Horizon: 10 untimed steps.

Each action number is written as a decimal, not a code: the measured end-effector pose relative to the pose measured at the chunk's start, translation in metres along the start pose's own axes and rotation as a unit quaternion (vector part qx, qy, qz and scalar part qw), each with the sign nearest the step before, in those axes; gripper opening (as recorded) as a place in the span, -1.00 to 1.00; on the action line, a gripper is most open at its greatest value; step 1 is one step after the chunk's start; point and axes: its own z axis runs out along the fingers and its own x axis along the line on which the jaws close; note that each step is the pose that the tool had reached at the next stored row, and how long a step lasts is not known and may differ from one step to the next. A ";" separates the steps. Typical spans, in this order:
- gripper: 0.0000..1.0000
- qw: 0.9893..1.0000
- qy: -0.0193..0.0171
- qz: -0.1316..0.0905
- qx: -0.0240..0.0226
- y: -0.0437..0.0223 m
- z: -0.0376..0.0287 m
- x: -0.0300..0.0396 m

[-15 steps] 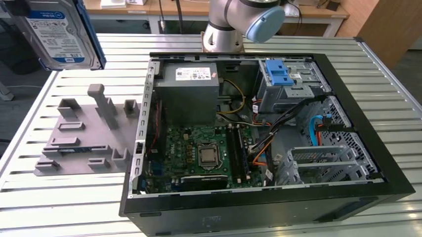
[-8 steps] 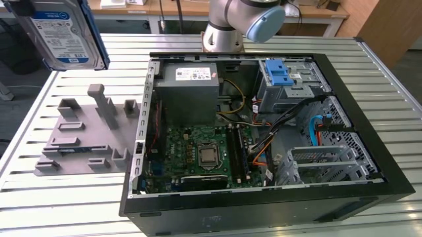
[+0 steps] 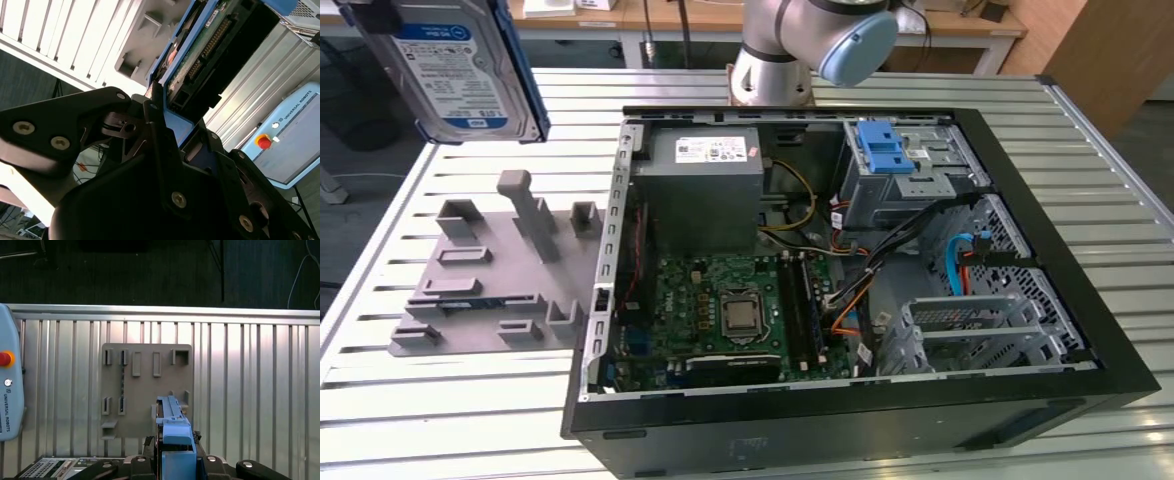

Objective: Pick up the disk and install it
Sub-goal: 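Pick up the disk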

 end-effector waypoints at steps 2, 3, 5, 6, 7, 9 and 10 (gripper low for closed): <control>-0.27 1.000 0.000 0.000 0.000 -0.0022 -0.0001 0.0002; -0.27 1.000 0.000 0.000 0.000 -0.0030 -0.0001 0.0003; -0.27 1.000 0.000 0.000 0.000 -0.0037 -0.0001 0.0003; -0.27 1.000 0.000 0.000 0.000 -0.0042 -0.0001 0.0003; -0.27 1.000 0.000 0.000 0.000 -0.0049 -0.0001 0.0003; -0.27 1.000 0.000 0.000 0.000 -0.0070 -0.0002 0.0003; -0.27 1.000 0.000 0.000 0.000 -0.0107 -0.0002 0.0003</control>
